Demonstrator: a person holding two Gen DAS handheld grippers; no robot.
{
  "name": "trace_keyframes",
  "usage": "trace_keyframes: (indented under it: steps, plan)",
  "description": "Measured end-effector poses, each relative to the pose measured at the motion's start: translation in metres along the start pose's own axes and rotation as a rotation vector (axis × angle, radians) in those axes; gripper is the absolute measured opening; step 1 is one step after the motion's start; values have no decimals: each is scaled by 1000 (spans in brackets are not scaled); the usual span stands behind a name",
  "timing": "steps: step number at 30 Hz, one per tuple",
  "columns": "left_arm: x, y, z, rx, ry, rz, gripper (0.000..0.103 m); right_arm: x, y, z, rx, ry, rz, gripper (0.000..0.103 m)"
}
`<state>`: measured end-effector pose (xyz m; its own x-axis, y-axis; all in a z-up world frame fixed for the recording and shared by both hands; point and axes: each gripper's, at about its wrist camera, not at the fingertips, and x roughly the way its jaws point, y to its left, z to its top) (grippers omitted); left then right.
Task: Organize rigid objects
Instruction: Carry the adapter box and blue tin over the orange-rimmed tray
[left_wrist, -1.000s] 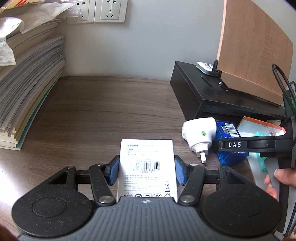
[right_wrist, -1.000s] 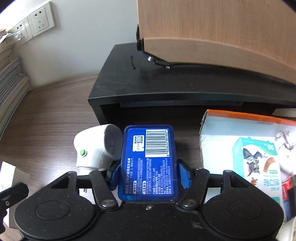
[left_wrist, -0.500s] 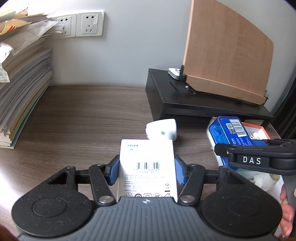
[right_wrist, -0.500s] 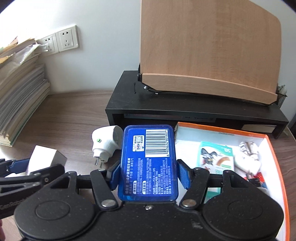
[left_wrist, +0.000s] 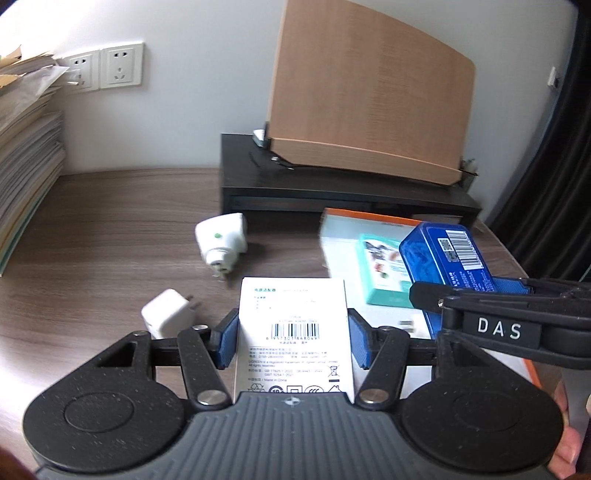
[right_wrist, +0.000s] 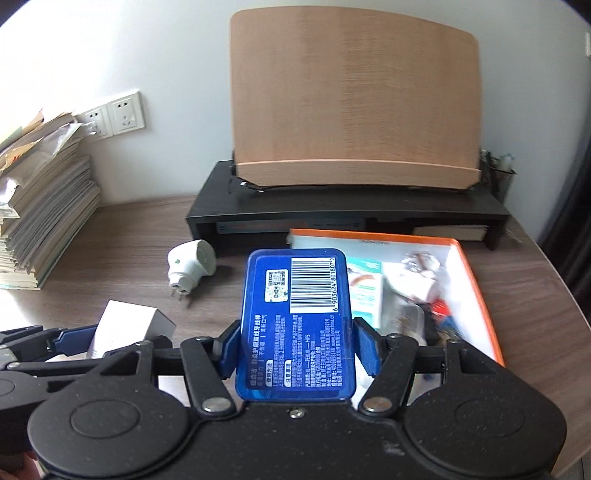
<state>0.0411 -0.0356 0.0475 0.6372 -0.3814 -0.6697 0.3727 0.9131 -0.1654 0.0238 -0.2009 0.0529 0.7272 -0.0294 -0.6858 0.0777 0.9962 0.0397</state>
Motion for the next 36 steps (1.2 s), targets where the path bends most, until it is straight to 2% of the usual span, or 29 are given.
trace_keyframes:
  steps: [9, 17, 24, 36]
  plan:
    - [1, -55, -17, 58, 9, -69, 59, -43, -64, -33, 86, -16, -93, 74]
    - [7, -90, -27, 79, 15, -99, 59, -66, -110, -55, 143, -28, -148, 74]
    - [15, -111, -38, 78, 34, -97, 59, -72, -126, -66, 130, -21, -132, 74]
    - [22, -118, -41, 42, 39, -39, 59, -62, -131, -64, 72, -10, -65, 74]
